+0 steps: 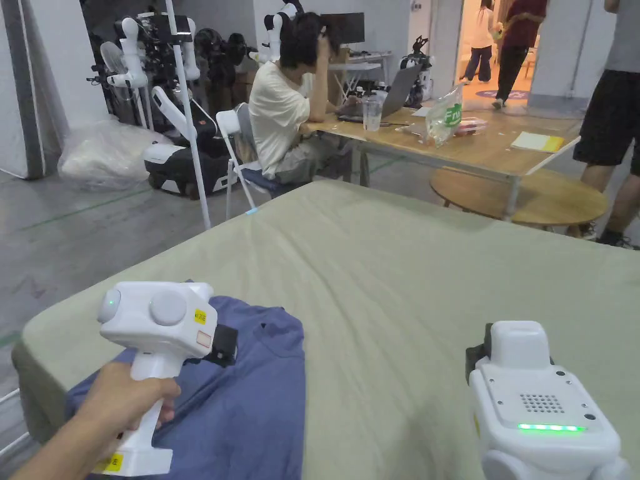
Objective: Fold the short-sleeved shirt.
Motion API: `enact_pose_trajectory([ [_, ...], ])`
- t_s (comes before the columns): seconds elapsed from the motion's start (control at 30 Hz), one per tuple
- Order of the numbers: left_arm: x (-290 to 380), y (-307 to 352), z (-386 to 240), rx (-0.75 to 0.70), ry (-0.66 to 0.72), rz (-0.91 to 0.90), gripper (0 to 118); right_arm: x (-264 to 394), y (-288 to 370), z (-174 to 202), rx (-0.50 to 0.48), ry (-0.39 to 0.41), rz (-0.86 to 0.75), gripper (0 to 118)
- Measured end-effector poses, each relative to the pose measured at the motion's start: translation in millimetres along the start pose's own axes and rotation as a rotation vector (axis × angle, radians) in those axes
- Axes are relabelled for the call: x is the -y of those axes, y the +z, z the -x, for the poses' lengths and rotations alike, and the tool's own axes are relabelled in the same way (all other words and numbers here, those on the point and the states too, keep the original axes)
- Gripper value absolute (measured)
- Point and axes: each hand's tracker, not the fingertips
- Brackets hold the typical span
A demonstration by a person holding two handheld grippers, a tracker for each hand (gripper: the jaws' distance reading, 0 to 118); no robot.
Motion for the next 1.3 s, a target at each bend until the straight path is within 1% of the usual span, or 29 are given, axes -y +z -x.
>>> enact_pose_trajectory([
  [0.03,-3,-8,5,0.02,0.021,0.02,88,2,0,-1,0.002,0.005,0.005,0],
  [0.07,-5,-14,9,0.014,0.028,0.026,93,3,-1,-4,0.003,0.008,0.009,0],
  [0.1,2,-8,-1,0.011,0.03,0.015,93,5,-1,-6,0.008,0.012,0.016,0],
  [0.17,2,-19,2,0.02,0.041,0.038,93,8,0,-12,0.018,0.013,0.03,0],
  [0.23,0,-40,8,-0.024,0.037,0.077,93,11,-3,-19,0.031,0.015,0.043,0],
  [0.33,8,-77,12,-0.03,0.041,0.187,93,16,-6,-28,0.051,0.018,0.063,0],
  [0.4,20,-100,15,-0.044,0.017,0.268,96,18,-6,-33,0.059,0.013,0.074,0],
  [0.47,21,-94,3,-0.08,-0.059,0.159,96,19,-6,-37,0.068,0.007,0.081,0],
  [0.53,24,-87,-5,-0.112,-0.087,0.159,96,21,-6,-40,0.074,0.001,0.08,0],
  [0.57,25,-85,-6,-0.103,-0.095,0.148,93,21,-6,-41,0.076,-0.001,0.081,0],
  [0.6,26,-83,-8,-0.088,-0.106,0.141,87,21,-6,-40,0.078,-0.002,0.084,0],
  [0.63,28,-79,-12,-0.089,-0.121,0.129,77,22,-6,-40,0.077,-0.004,0.088,0],
  [0.67,29,-77,-16,-0.092,-0.142,0.126,71,22,-6,-40,0.074,-0.007,0.091,0],
  [0.7,29,-74,-19,-0.079,-0.151,0.12,60,23,-5,-40,0.072,-0.007,0.092,0],
  [0.73,30,-71,-23,-0.082,-0.18,0.092,36,24,-5,-39,0.07,-0.006,0.093,0],
  [0.77,30,-69,-23,-0.124,-0.201,0.073,15,25,-5,-39,0.069,-0.004,0.093,0],
  [0.8,32,-67,-24,-0.137,-0.204,0.06,1,26,-4,-38,0.068,-0.002,0.094,0],
  [0.83,34,-66,-22,-0.099,-0.188,0.065,1,26,-4,-38,0.066,-0.001,0.097,0],
  [0.9,33,-74,-15,-0.094,-0.183,0.042,1,27,-3,-38,0.061,-0.002,0.103,0],
  [0.97,33,-71,-10,-0.073,-0.147,0.014,0,28,-2,-40,0.062,-0.004,0.103,0],
  [1.1,29,-44,-10,-0.007,-0.093,-0.101,0,23,4,-49,0.071,-0.018,0.081,0],
  [1.2,14,-17,-18,0.051,-0.1,-0.183,0,19,9,-59,0.09,-0.034,0.055,0],
  [1.3,-2,17,-51,0.093,-0.163,-0.27,0,12,15,-73,0.106,-0.047,0.032,0],
])
